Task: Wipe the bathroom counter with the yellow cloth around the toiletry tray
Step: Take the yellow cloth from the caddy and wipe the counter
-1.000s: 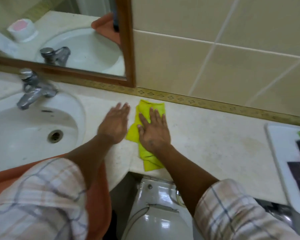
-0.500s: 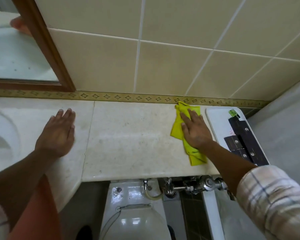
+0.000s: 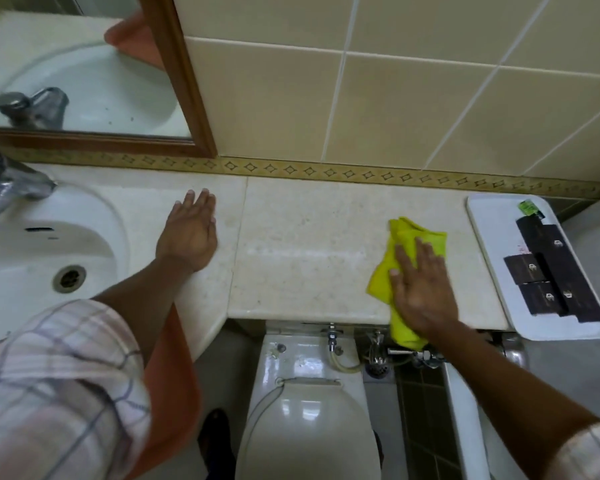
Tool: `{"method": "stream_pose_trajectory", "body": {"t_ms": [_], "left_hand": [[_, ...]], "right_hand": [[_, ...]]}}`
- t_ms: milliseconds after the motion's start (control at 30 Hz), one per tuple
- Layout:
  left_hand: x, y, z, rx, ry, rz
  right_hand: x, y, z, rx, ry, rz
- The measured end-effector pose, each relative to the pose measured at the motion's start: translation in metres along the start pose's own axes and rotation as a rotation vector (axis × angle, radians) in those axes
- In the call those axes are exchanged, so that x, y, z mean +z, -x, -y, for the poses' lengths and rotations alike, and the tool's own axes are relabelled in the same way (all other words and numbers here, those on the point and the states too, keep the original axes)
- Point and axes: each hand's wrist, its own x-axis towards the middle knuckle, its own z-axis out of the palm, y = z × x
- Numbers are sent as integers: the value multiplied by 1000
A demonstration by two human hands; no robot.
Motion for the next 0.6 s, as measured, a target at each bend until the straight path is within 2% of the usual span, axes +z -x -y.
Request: {"method": "stream_pose_trajectory", "body": {"t_ms": [200,267,600], "left_hand": [[-4,0,-5,-16,-4,-2],[-5,0,-9,-20,-2,-3],[-3,1,4,8,20,-7]], "right_hand": [[35,-3,167,-277,-60,49],[42,-9,207,-308,-93,51],[39,-99,242,-324,-95,32]]}}
